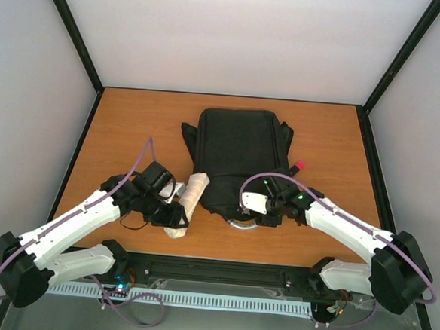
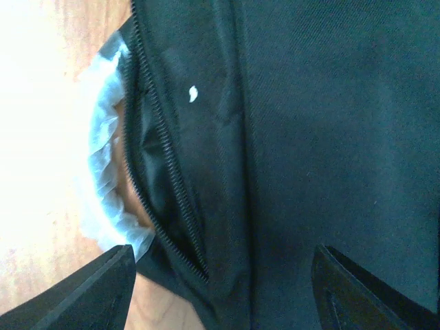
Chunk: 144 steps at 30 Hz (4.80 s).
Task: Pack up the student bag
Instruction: Place the stationery in the student bag.
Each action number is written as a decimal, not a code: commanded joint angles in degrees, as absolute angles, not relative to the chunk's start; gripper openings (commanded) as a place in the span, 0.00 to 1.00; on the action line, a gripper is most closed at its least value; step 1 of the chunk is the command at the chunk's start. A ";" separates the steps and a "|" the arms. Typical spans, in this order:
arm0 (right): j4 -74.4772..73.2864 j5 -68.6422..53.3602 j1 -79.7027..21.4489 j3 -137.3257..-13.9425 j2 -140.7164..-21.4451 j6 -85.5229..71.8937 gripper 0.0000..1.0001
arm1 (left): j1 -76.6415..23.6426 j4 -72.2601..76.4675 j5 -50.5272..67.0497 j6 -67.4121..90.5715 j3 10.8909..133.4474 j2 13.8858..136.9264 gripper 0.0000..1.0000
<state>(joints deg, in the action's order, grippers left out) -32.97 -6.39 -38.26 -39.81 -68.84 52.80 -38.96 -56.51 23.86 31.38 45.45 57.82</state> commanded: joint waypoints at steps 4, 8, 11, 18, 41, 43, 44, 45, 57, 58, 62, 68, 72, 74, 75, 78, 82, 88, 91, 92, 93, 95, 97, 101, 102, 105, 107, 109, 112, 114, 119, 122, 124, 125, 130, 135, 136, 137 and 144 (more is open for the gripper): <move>-24.08 -5.67 -39.65 -42.19 -74.36 51.63 0.71 | -39.46 -60.04 22.01 31.65 44.12 57.32 0.47; -21.54 -2.52 -39.81 -44.01 -78.02 49.70 0.50 | -39.46 -59.37 23.97 31.66 43.73 56.73 0.46; -22.51 -1.76 -39.73 -46.81 -78.08 47.94 0.36 | -39.47 -59.87 24.83 31.19 44.04 55.71 0.46; -27.56 -3.61 -39.25 -58.20 -74.00 42.24 0.11 | -39.44 -61.90 26.08 28.47 45.13 52.91 0.45; -35.01 -6.70 -35.51 -80.01 -80.78 30.14 0.03 | -39.53 -46.98 41.01 25.23 52.55 56.03 0.25; -35.38 -6.71 -35.51 -79.55 -79.57 29.76 0.03 | -39.55 -44.09 39.65 26.22 52.47 57.78 0.25; -35.56 -6.78 -35.51 -79.34 -78.99 29.49 0.03 | -39.55 -43.08 39.10 26.52 52.47 58.88 0.25; -35.59 -6.92 -35.51 -79.08 -78.32 29.08 0.03 | -39.55 -42.13 38.89 26.68 52.51 60.20 0.25; -33.06 -5.70 -35.04 -76.21 -76.09 28.38 0.03 | -44.12 -40.78 37.11 22.88 54.03 65.55 0.24; -33.04 -5.57 -34.84 -76.20 -76.29 28.39 0.03 | -44.79 -41.68 37.36 22.72 54.27 64.62 0.24; -32.84 -5.89 -34.20 -76.65 -76.14 27.94 0.03 | -46.92 -45.51 36.67 22.91 54.51 63.60 0.26; -33.79 -9.96 -34.11 -77.07 -73.68 26.90 0.03 | -47.02 -43.52 27.07 26.56 52.77 69.19 0.23; -32.64 -14.77 -34.15 -71.04 -69.87 27.48 0.03 | -46.99 -31.88 20.91 32.47 50.46 70.61 0.20; -31.79 -16.51 -34.15 -67.55 -67.88 28.16 0.03 | -46.97 -28.62 17.20 33.53 50.33 71.30 0.18; -31.53 -17.10 -34.12 -66.07 -67.01 28.43 0.03 | -47.02 -26.03 14.96 33.94 49.88 71.17 0.17; -29.08 -18.77 -34.17 -60.16 -64.18 30.01 0.03 | -47.01 -22.05 8.81 33.90 49.38 71.38 0.17; -26.05 -19.48 -34.10 -55.36 -61.72 31.44 0.03 | -46.98 -22.52 4.20 31.88 52.42 77.15 0.18; -22.64 -20.49 -34.02 -51.95 -59.57 31.76 0.03 | -47.02 -20.76 -0.24 33.04 54.79 86.00 0.30; -21.10 -20.66 -33.56 -49.75 -58.33 31.67 0.03 | -47.01 -20.65 -3.96 34.32 55.20 87.62 0.42; -20.33 -20.73 -33.39 -48.83 -57.91 31.51 0.03 | -47.01 -20.70 -4.44 34.74 55.21 87.52 0.46; -19.68 -20.78 -33.25 -48.12 -57.68 31.48 0.03 | -46.98 -20.78 -4.59 35.25 55.20 87.22 0.52; -19.02 -21.15 -33.01 -47.26 -57.50 31.30 0.03 | -47.14 -20.90 -4.08 35.94 54.80 85.66 0.64; -18.78 -21.19 -32.82 -46.91 -57.49 31.25 0.03 | -47.50 -21.43 -3.98 36.44 54.17 83.08 0.71; -18.14 -21.30 -32.53 -45.97 -56.42 31.15 0.03 | -48.56 -22.10 -2.05 36.17 52.14 77.07 0.81; -18.11 -21.34 -32.48 -45.66 -56.11 31.18 0.03 | -48.89 -22.65 -1.70 36.16 51.78 75.75 0.82; -18.01 -21.25 -32.22 -45.24 -55.60 31.14 0.03 | -50.74 -25.00 -3.25 36.91 50.45 72.12 0.84; -18.02 -21.40 -32.09 -45.11 -55.39 31.17 0.03 | -52.13 -26.28 -4.86 38.92 48.91 69.68 0.83; -17.92 -21.28 -31.95 -45.02 -55.29 31.10 0.03 | -53.65 -26.78 -5.70 41.10 46.76 67.68 0.82; -17.96 -21.36 -31.80 -44.85 -55.21 31.07 0.03 | -57.54 -26.62 -6.45 43.19 43.58 65.67 0.77; -17.89 -21.38 -31.79 -44.82 -55.17 31.02 0.03 | -60.15 -26.38 -6.88 43.71 42.03 65.31 0.68; -17.84 -21.58 -31.81 -44.74 -55.42 30.94 0.03 | -66.02 -20.83 -8.74 45.59 37.96 67.11 0.27; -17.93 -21.58 -31.76 -44.76 -55.33 30.89 0.03 | -67.81 -16.93 -11.31 46.81 36.46 69.54 0.01; -17.94 -21.61 -31.73 -44.76 -55.15 30.85 0.03 | -68.32 -11.38 -11.69 46.82 34.95 70.99 0.01; -18.01 -21.62 -31.73 -44.73 -55.19 30.79 0.03 | -68.44 -8.53 -11.97 46.79 34.23 71.78 0.01; -18.14 -21.94 -31.64 -44.91 -55.19 30.80 0.03 | -68.65 3.78 -15.90 44.73 31.94 74.56 0.01; -18.30 -22.24 -31.55 -44.87 -55.21 31.01 0.03 | -68.64 10.41 -20.99 41.15 33.66 79.58 0.01; -18.16 -22.06 -31.55 -44.88 -55.26 31.06 0.03 | -68.64 10.79 -23.32 41.37 34.26 80.75 0.01; -17.96 -21.73 -31.55 -44.83 -55.39 31.03 0.03 | -68.64 11.49 -25.70 41.59 34.62 81.88 0.01; -17.84 -21.18 -31.24 -44.66 -55.63 31.16 0.03 | -68.33 20.47 -34.89 39.14 38.85 90.38 0.01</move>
